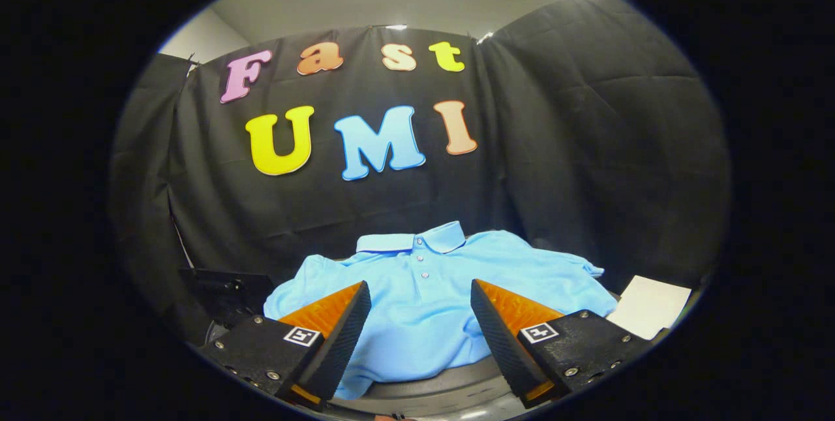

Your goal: Put the clothes into the washing machine and then close the washing machine lid.

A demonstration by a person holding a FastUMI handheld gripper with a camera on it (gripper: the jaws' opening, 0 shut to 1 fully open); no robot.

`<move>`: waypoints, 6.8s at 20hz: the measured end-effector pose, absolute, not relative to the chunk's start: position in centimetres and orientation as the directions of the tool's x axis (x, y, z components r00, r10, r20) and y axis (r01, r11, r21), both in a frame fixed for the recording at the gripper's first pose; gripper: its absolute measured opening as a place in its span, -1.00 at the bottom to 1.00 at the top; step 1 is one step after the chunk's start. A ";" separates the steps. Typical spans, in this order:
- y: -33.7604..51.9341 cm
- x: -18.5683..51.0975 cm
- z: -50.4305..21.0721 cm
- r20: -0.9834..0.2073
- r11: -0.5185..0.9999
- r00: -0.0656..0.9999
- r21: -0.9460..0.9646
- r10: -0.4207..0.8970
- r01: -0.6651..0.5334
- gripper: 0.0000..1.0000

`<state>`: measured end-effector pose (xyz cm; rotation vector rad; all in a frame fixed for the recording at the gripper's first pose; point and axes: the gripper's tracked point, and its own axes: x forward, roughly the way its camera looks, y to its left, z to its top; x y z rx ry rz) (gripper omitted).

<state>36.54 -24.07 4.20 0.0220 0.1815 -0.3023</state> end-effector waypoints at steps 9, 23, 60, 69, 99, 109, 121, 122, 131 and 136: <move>-25.0 41.5 0.7 -0.456 0.977 0.865 -0.074 -0.211 0.200 0.92; -26.4 41.1 -1.0 -0.536 0.960 0.799 -0.089 -0.271 0.265 -0.26; -1.8 42.1 14.6 -0.279 0.909 0.871 -0.229 -0.404 0.348 -1.00; 14.1 41.4 11.9 -0.318 0.964 0.917 -0.188 -0.242 0.190 -1.00; 14.2 45.2 -17.2 -0.699 0.976 0.681 -0.155 -0.219 0.154 -0.99; 15.1 43.1 -25.7 -0.822 0.990 0.551 -0.118 -0.141 0.077 -1.00; 14.1 41.1 -30.6 -0.874 0.978 0.447 -0.209 -0.191 0.009 -0.98; 13.9 41.3 -30.7 -0.863 0.978 0.466 -0.207 -0.194 0.023 -0.77; 14.7 42.5 -27.5 -0.813 0.980 0.552 -0.196 -0.186 0.043 0.95; 15.2 43.9 -21.2 -0.735 0.975 0.644 -0.199 -0.214 0.098 0.96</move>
